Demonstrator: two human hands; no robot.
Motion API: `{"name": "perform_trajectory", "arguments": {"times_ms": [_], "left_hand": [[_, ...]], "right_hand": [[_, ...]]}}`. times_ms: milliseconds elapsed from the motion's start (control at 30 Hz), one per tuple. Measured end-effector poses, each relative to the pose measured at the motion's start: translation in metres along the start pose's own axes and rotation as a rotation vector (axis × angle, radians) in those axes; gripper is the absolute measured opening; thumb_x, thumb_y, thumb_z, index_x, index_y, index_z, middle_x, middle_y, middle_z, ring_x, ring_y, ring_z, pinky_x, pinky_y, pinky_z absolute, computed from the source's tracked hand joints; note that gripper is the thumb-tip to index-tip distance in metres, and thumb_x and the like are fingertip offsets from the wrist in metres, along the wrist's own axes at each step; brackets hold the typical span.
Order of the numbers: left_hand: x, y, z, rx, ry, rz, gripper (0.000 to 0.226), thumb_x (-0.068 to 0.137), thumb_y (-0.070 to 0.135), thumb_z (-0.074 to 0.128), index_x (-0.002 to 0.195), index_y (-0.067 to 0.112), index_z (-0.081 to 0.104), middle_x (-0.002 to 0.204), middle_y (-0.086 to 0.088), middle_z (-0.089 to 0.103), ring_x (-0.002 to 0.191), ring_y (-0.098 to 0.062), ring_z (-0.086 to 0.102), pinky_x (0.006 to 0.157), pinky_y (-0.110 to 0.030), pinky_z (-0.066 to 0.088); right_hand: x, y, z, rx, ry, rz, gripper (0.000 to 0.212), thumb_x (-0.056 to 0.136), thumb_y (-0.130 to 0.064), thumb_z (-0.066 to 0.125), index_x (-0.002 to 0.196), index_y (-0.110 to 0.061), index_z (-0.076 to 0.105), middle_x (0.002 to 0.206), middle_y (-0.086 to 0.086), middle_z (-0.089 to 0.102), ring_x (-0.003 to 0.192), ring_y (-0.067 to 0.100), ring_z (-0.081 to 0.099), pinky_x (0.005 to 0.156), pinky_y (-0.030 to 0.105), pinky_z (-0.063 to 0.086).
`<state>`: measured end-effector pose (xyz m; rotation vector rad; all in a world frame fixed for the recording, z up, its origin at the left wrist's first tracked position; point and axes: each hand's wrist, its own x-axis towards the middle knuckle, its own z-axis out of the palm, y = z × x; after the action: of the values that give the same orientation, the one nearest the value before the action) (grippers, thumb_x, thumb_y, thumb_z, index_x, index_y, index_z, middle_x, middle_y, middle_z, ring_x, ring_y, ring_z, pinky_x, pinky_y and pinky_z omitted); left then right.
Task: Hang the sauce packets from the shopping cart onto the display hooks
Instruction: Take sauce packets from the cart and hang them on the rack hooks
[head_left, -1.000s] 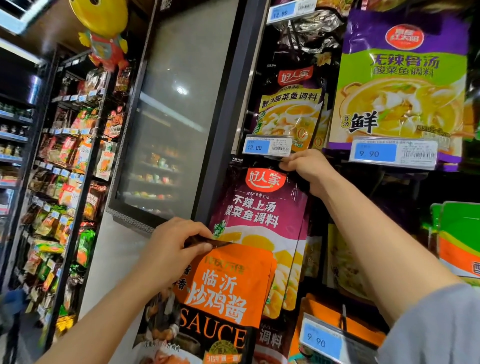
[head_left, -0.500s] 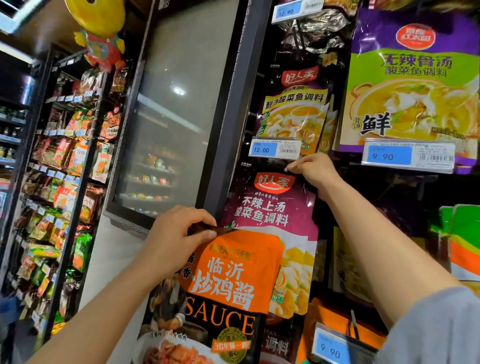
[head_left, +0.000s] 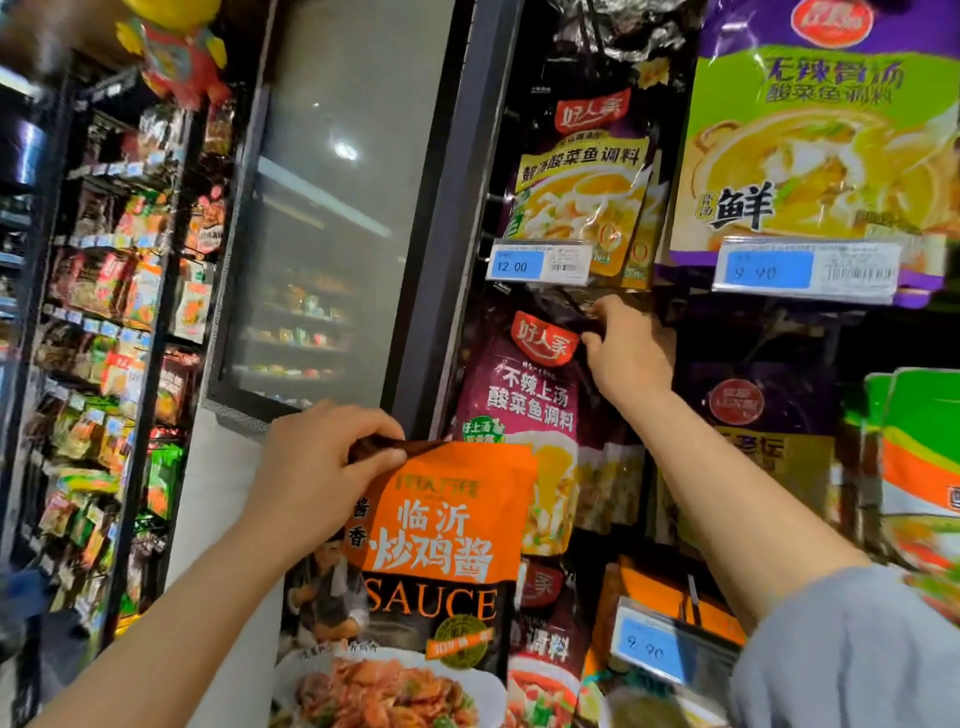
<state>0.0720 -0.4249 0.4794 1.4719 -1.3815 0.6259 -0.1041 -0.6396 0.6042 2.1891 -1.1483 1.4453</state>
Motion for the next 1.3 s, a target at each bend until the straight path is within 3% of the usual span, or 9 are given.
{"name": "perform_trajectory", "arguments": {"times_ms": [100,200,300,567,767,900,1000,1067,1300], "left_hand": [[-0.007,0.001,-0.004,0.129,0.001,0.025,0.016,0.071,0.038,0.061,0.082,0.031,0.07,0.076,0.022,0.06,0.074,-0.011,0.055,0.071,-0.039,0.044],[-0.016,0.003,-0.012,0.197,0.003,0.023,0.02,0.07,0.035,0.062,0.084,0.025,0.072,0.079,0.008,0.069,0.078,-0.022,0.062,0.071,-0.043,0.048],[-0.025,0.003,-0.025,0.224,0.015,0.001,0.023,0.071,0.037,0.062,0.085,0.022,0.073,0.081,0.004,0.07,0.08,-0.026,0.062,0.07,-0.046,0.05],[-0.051,0.005,-0.055,0.331,0.001,-0.028,0.02,0.074,0.039,0.059,0.09,0.03,0.07,0.083,0.013,0.063,0.083,-0.016,0.056,0.074,-0.043,0.044],[-0.058,0.015,-0.065,0.308,0.034,-0.061,0.012,0.081,0.027,0.07,0.093,0.027,0.07,0.077,0.021,0.051,0.086,-0.017,0.049,0.084,-0.051,0.041],[-0.057,0.026,-0.066,0.273,0.026,-0.053,0.013,0.081,0.027,0.07,0.093,0.026,0.069,0.077,0.022,0.051,0.089,-0.02,0.051,0.086,-0.054,0.04],[-0.054,0.037,-0.06,0.249,0.024,-0.006,0.014,0.079,0.034,0.069,0.091,0.027,0.069,0.076,0.026,0.048,0.086,-0.019,0.053,0.082,-0.054,0.043],[-0.05,0.047,-0.054,0.229,0.021,0.02,0.021,0.076,0.041,0.061,0.09,0.027,0.069,0.074,0.027,0.048,0.084,-0.019,0.054,0.08,-0.053,0.044],[-0.039,0.1,-0.029,0.114,0.03,0.172,0.016,0.077,0.036,0.063,0.086,0.023,0.068,0.08,0.016,0.057,0.082,-0.018,0.054,0.074,-0.053,0.044]], "right_hand": [[-0.046,0.002,0.006,-0.043,0.142,-0.45,0.052,0.088,-0.043,0.053,0.133,-0.018,0.046,0.134,0.008,0.048,0.124,0.03,0.042,0.096,0.052,0.041],[-0.082,-0.005,0.023,-0.118,-0.235,-0.704,0.073,0.081,-0.068,0.025,0.144,-0.033,0.03,0.153,0.005,0.026,0.141,0.029,0.02,0.106,0.063,0.02],[-0.08,-0.008,0.047,-0.335,-0.449,-0.626,0.082,0.073,-0.079,0.01,0.146,-0.043,0.005,0.158,-0.006,-0.003,0.145,0.025,0.001,0.107,0.067,0.008],[-0.064,0.013,0.09,-0.699,-0.515,-0.447,0.074,0.086,-0.072,0.027,0.148,-0.037,0.008,0.158,-0.005,-0.001,0.144,0.031,-0.011,0.098,0.075,-0.01],[-0.059,0.008,0.081,-0.516,-0.607,-0.415,0.08,0.083,-0.071,0.038,0.148,-0.037,0.006,0.159,-0.004,-0.004,0.144,0.028,-0.012,0.099,0.073,-0.011],[-0.071,-0.013,0.047,-0.101,-0.557,-0.435,0.064,0.09,-0.06,0.041,0.145,-0.033,0.025,0.155,0.002,0.021,0.14,0.028,0.023,0.108,0.063,0.014],[-0.092,-0.03,-0.005,0.507,-0.545,-0.369,0.041,0.094,-0.05,0.042,0.121,-0.023,0.059,0.119,0.003,0.063,0.11,0.02,0.058,0.097,0.039,0.043],[-0.113,-0.034,-0.045,0.752,-0.586,-0.328,0.036,0.092,-0.046,0.048,0.101,-0.019,0.069,0.094,-0.001,0.071,0.089,0.014,0.066,0.086,0.032,0.05],[-0.154,-0.013,-0.119,0.633,-0.435,-0.387,0.01,0.084,-0.029,0.067,0.089,-0.022,0.073,0.083,-0.016,0.068,0.082,-0.004,0.061,0.071,0.008,0.045]]}}
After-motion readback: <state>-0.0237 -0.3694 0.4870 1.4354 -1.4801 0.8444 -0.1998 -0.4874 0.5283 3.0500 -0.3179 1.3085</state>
